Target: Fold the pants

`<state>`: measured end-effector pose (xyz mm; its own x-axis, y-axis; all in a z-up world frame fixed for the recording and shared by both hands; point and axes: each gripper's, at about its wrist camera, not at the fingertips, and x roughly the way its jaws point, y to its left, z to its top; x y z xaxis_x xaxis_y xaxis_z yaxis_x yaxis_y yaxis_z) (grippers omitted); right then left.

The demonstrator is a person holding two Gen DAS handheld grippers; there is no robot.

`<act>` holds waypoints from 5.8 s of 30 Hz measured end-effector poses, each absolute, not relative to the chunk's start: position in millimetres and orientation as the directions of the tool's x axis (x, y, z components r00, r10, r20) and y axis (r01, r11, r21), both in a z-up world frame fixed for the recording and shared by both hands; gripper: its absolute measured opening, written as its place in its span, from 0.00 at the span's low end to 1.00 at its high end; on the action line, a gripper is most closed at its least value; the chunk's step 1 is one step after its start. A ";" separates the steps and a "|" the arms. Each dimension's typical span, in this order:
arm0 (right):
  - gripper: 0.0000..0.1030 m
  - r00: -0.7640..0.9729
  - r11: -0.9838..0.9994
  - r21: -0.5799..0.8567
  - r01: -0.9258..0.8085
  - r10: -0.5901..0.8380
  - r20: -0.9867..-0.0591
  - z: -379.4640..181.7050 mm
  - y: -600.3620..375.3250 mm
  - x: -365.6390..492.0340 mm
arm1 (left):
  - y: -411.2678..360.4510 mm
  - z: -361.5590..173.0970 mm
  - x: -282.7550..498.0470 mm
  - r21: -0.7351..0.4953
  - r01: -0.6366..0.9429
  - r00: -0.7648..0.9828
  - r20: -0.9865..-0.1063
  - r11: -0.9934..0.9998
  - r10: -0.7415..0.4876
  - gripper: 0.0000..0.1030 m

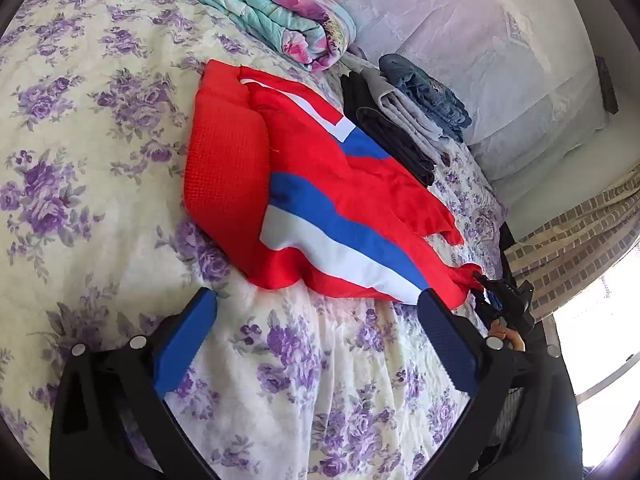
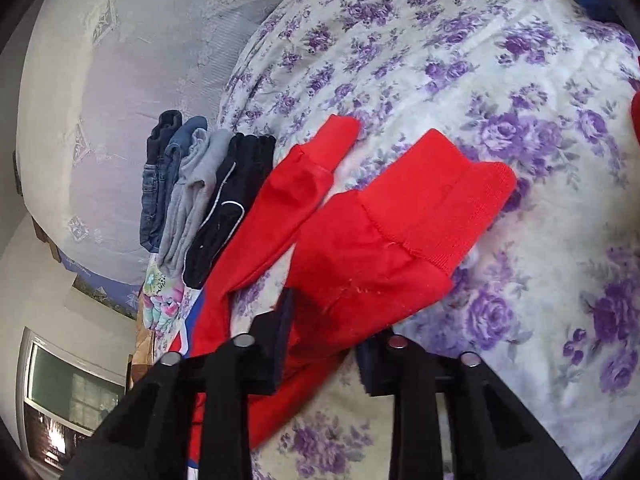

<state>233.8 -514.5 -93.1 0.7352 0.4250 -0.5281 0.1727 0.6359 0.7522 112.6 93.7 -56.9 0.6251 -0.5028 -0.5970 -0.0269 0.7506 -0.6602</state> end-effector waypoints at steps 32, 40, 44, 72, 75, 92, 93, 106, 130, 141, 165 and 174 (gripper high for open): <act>0.42 0.697 0.569 0.804 0.174 0.506 -0.509 -98.6 -516.3 219.8 | 128.8 -21.4 190.5 -0.771 -0.081 0.604 -0.542 0.632 -0.584 0.44; 0.12 0.733 0.462 0.861 0.214 0.506 -0.454 -123.8 -524.4 257.3 | 144.0 -29.6 207.9 -0.807 -0.136 0.580 -0.535 0.575 -0.614 0.44; 0.08 0.769 0.458 0.873 0.170 0.492 -0.408 -97.4 -533.9 230.4 | 148.1 -18.7 215.8 -0.790 -0.139 0.581 -0.553 0.597 -0.597 0.43; 0.52 0.838 0.666 0.745 0.043 0.381 -0.389 -110.7 -526.7 49.1 | 126.8 -81.1 138.2 -0.769 -0.059 0.573 -0.549 0.637 -0.609 0.18; 0.53 0.846 0.639 0.769 0.025 0.397 -0.357 -111.9 -530.8 48.2 | 131.1 -67.4 128.8 -0.816 -0.048 0.625 -0.474 0.576 -0.620 0.11; 0.66 0.806 0.675 0.736 0.044 0.412 -0.426 -104.7 -519.1 27.8 | 176.4 -70.2 45.1 -0.852 -0.133 0.571 -0.484 0.507 -0.663 0.07; 0.66 0.800 0.673 0.738 0.050 0.415 -0.433 -104.9 -519.8 27.6 | 167.9 -76.9 52.3 -0.863 -0.126 0.558 -0.469 0.489 -0.685 0.08; 0.67 0.754 0.539 0.819 0.197 0.451 -0.478 -109.8 -531.3 73.4 | 147.5 -80.9 114.0 -0.906 -0.181 0.643 -0.404 0.383 -0.651 0.43; 0.57 0.769 0.537 0.826 0.172 0.451 -0.453 -109.5 -540.6 58.6 | 195.5 -75.7 97.1 -0.883 -0.235 0.620 -0.458 0.406 -0.637 0.07; 0.08 0.833 0.458 0.889 -0.001 0.493 -0.253 -49.5 -539.3 76.2 | 192.3 0.0 91.9 -0.841 -0.080 0.671 -0.443 0.535 -0.595 0.07; 0.68 0.903 0.754 0.643 0.130 0.179 -0.392 -51.7 -534.2 -30.2 | 168.6 -72.4 97.0 -0.717 -0.228 0.636 -0.622 0.658 -0.457 0.27; 0.72 0.880 0.774 0.621 0.124 0.204 -0.429 -55.9 -523.4 -20.9 | 190.6 -72.1 74.9 -0.733 -0.235 0.613 -0.621 0.639 -0.488 0.24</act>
<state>-20.9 -523.4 -55.9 0.8799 0.2036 -0.4292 0.1235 0.7744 0.6205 74.9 190.6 -72.1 0.6133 -0.4877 -0.6213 -0.2347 0.6385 -0.7329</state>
